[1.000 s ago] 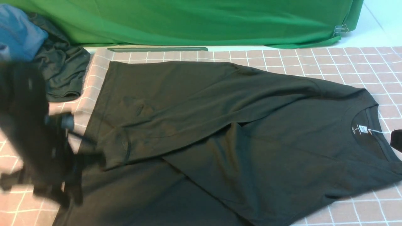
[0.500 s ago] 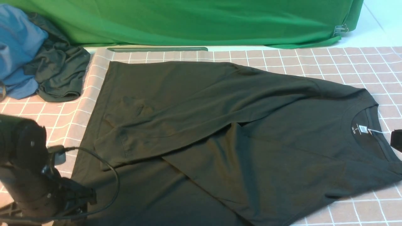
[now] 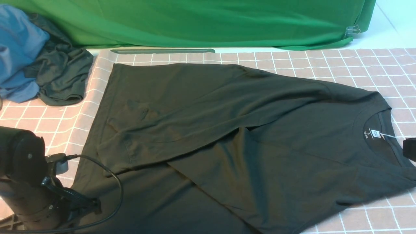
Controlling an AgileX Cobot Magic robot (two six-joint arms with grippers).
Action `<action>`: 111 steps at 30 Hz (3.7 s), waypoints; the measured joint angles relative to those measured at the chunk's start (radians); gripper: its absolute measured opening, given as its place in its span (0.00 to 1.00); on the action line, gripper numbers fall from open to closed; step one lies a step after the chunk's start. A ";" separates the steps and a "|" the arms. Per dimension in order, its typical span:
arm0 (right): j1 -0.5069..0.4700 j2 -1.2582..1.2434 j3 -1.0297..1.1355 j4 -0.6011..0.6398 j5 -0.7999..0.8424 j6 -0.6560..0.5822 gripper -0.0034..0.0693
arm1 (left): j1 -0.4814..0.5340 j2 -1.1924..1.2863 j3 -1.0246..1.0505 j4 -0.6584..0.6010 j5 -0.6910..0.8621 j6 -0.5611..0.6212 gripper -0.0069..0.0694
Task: Fold a long-sleeved shirt over a pink coffee tablecloth.
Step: 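Grasp the near edge of the shirt at its hem and shoulder corners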
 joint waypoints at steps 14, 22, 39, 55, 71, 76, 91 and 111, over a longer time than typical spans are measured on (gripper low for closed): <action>0.131 0.456 -0.261 -0.109 0.358 -0.012 0.45 | 0.000 -0.388 -0.027 -0.001 0.089 0.005 0.13; 0.300 0.673 -0.261 -0.328 0.296 0.015 0.85 | 0.000 -0.415 -0.026 0.009 0.144 0.003 0.13; 0.311 0.949 -0.261 -0.337 0.154 -0.055 0.65 | 0.000 -0.415 -0.026 0.008 0.121 0.004 0.13; 0.311 0.864 -0.262 -0.328 0.289 -0.035 0.11 | 0.000 -0.415 -0.026 0.008 0.117 0.006 0.13; 0.311 0.857 -0.244 -0.348 0.284 -0.002 0.57 | 0.000 -0.415 -0.026 0.008 0.132 0.006 0.13; 0.311 0.822 -0.183 -0.351 0.343 -0.003 0.82 | 0.000 -0.415 -0.026 0.008 0.132 0.005 0.13; 0.311 0.797 -0.002 -0.391 0.032 0.066 0.85 | 0.000 -0.415 -0.026 -0.015 0.098 0.005 0.13; 0.670 0.709 -0.046 -0.414 -0.042 0.100 0.85 | 0.000 -0.415 -0.026 -0.025 0.092 0.006 0.13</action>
